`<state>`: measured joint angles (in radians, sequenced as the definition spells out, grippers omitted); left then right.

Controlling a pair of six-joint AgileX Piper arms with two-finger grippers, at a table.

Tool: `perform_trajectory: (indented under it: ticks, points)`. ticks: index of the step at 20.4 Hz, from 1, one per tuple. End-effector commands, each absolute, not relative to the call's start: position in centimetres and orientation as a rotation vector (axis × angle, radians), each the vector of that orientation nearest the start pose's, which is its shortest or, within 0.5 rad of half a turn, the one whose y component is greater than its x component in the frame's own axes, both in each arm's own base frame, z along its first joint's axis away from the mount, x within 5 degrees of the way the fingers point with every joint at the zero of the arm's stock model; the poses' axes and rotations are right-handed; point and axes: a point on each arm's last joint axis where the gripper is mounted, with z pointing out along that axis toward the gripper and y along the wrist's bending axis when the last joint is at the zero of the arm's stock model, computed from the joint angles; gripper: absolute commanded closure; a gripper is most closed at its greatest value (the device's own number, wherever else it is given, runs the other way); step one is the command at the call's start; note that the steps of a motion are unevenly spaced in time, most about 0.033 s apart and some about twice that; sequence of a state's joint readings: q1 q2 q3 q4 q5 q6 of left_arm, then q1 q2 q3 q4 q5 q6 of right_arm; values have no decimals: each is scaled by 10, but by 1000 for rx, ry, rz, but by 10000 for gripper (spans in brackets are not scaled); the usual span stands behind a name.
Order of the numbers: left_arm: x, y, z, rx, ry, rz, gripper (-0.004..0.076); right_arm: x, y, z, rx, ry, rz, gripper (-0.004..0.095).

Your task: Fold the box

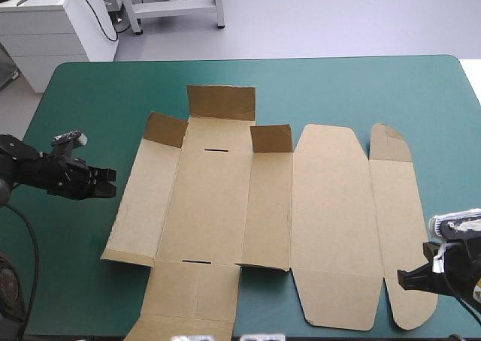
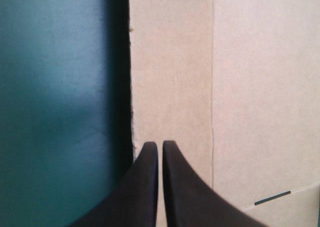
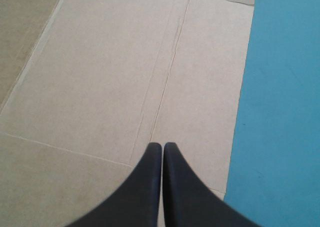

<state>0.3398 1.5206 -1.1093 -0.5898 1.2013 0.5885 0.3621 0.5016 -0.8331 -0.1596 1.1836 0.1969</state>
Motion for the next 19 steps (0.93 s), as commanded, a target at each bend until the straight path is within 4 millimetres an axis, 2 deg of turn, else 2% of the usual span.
perform_trajectory:
  ticks: [1,4,6,7,8,9,10,13,19]
  points:
    - [277,47,275,135,2799,-766,706,53,4,360,-176,2273,65,910]
    - [282,49,264,116,2831,-792,696,48,0,357,-171,2302,37,910]
    - [282,49,263,117,2835,-789,601,47,-2,357,-168,2300,13,910]
    - [282,49,263,85,2840,-795,459,47,-3,357,-166,2302,0,910]
    - [282,49,263,54,2845,-800,372,47,-3,357,-166,2304,-1,910]
    - [282,49,263,-22,2863,-803,230,46,-3,357,-166,2307,-2,910]
    - [283,49,263,-56,2866,-816,148,46,-3,357,-166,2307,-2,910]
    - [287,40,262,-57,2842,-883,141,46,-3,357,-176,2306,-6,910]
    - [286,1,253,104,2913,-920,142,47,-5,357,-186,2300,-40,910]
